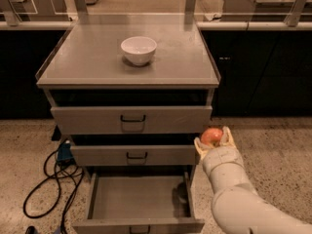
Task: Pick apple from bottom drawer and place on counter
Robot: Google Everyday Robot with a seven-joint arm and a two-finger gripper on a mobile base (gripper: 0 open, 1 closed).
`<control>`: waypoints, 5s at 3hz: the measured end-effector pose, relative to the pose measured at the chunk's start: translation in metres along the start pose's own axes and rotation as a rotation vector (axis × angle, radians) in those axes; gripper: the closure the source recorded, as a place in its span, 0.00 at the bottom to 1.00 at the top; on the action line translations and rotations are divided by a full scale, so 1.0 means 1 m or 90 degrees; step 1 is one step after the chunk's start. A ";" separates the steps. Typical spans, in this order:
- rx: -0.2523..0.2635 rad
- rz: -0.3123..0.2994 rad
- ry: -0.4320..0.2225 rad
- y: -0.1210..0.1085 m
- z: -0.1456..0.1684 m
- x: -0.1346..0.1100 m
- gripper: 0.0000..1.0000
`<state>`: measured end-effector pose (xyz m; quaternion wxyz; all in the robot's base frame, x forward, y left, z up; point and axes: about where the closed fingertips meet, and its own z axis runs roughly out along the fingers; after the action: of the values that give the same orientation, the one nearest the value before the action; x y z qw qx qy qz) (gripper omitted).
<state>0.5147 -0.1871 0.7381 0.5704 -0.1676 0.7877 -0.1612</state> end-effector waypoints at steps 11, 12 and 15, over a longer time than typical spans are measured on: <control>-0.334 -0.052 -0.192 0.002 0.238 -0.284 1.00; -0.359 -0.064 -0.153 0.007 0.252 -0.257 1.00; -0.345 -0.062 -0.129 -0.009 0.255 -0.239 0.58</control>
Offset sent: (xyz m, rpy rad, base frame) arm 0.0015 0.0577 0.0872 -0.1022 -0.1375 0.0079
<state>0.8282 -0.1043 0.8679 0.5719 -0.3670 0.7323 0.0453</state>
